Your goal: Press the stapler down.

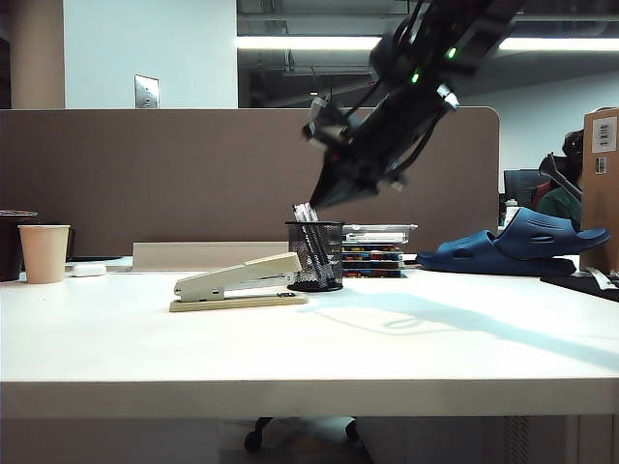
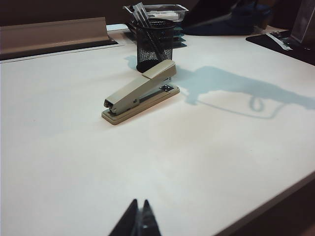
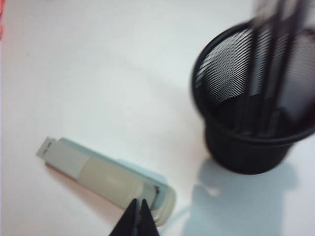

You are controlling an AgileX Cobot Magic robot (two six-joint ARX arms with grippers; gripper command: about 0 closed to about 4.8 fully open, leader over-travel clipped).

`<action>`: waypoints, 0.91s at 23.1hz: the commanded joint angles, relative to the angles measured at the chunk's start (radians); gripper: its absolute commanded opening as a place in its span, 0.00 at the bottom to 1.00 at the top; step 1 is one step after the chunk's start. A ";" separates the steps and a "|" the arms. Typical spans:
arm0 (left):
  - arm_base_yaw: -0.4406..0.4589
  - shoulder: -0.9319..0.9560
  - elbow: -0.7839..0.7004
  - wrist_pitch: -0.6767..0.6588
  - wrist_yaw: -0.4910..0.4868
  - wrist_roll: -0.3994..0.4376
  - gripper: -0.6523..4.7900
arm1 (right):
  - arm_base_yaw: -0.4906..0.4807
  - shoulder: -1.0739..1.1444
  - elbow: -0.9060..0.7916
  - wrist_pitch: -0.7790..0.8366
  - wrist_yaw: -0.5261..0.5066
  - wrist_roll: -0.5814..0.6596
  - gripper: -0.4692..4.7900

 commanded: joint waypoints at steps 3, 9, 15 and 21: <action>0.000 0.000 0.005 0.008 0.000 0.000 0.11 | -0.032 -0.109 0.007 0.001 0.113 -0.031 0.07; 0.000 0.000 0.005 0.009 -0.081 0.000 0.11 | -0.119 -0.319 0.007 -0.012 0.275 -0.092 0.07; 0.000 0.000 0.005 0.008 -0.169 0.000 0.11 | -0.216 -0.431 0.007 -0.037 0.275 -0.092 0.07; 0.000 0.000 0.005 0.008 -0.271 0.000 0.11 | -0.342 -0.552 0.006 -0.146 0.316 -0.092 0.07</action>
